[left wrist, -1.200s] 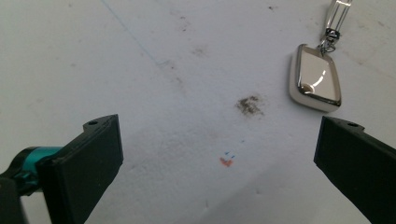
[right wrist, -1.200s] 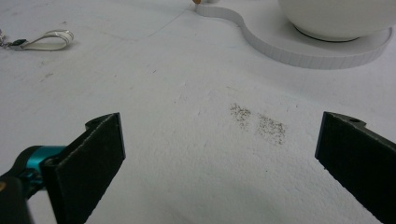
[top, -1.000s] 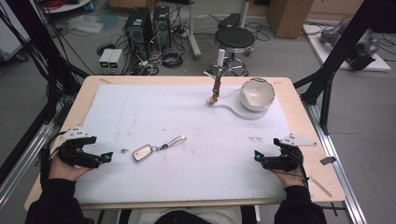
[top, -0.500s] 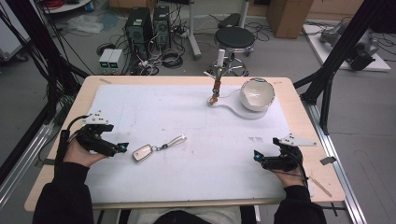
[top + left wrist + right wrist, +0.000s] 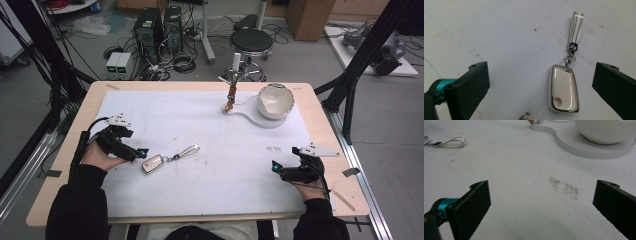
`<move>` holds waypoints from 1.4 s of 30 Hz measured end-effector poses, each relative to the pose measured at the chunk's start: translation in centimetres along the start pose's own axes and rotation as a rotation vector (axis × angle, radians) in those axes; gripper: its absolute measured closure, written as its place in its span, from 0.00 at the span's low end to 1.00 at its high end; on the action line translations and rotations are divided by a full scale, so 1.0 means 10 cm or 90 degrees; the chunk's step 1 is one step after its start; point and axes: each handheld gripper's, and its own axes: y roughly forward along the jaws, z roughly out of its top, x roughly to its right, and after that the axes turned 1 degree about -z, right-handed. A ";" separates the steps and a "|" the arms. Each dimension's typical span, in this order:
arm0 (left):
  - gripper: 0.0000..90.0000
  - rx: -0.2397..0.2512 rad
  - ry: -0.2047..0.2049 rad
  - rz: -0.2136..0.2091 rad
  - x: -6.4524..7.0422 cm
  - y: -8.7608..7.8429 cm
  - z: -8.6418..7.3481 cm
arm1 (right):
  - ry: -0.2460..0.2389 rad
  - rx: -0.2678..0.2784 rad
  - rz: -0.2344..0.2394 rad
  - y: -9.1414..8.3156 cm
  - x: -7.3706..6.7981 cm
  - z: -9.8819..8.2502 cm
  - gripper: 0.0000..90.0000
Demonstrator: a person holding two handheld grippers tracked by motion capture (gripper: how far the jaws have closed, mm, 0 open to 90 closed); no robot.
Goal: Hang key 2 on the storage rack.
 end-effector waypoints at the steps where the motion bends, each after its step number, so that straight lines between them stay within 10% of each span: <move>1: 0.02 -0.004 0.002 -0.001 0.00 0.02 0.03 | -0.001 0.000 0.000 0.00 0.00 0.00 0.01; 20: 0.02 -0.053 0.043 -0.037 0.17 0.46 0.51 | 0.003 0.002 0.000 -0.02 0.01 -0.01 0.01; 42: 0.02 -0.107 0.029 -0.078 0.11 0.92 0.50 | 0.004 -0.001 -0.003 -0.04 0.00 -0.03 0.01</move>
